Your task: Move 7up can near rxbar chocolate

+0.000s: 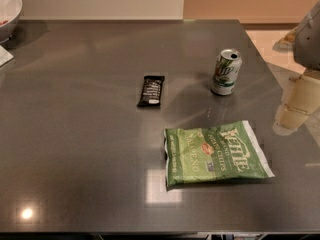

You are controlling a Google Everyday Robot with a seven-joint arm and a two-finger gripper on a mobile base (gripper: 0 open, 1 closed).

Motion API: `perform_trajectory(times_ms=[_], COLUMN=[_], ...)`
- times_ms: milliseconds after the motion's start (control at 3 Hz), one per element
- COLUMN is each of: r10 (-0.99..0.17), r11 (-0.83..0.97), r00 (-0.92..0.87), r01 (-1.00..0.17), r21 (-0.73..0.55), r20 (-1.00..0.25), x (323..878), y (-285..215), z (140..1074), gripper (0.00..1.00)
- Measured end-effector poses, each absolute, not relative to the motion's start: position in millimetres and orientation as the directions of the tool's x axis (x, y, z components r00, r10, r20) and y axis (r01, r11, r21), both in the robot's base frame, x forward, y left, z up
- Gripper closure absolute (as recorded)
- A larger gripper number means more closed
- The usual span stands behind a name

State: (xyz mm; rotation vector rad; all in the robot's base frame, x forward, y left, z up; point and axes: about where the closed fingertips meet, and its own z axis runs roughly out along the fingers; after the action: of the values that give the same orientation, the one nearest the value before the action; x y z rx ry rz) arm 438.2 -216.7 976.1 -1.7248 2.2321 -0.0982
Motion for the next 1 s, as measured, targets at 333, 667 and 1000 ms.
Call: perform_trajectory(times_ms=[333, 667, 1000], r10=[-0.953, -0.948, -0.931], r11=[0.270, 0.277, 0.307], r00=[-0.222, -0.222, -0.241], r01=[-0.931, -0.929, -0.923], r21=[-0.247, -0.245, -0.233], r20=[-0.207, -0.228, -0.274], x=[439, 461, 492], y=[-216, -216, -220], z=[976, 966, 951], gripper=[0.00, 0.00, 0.00])
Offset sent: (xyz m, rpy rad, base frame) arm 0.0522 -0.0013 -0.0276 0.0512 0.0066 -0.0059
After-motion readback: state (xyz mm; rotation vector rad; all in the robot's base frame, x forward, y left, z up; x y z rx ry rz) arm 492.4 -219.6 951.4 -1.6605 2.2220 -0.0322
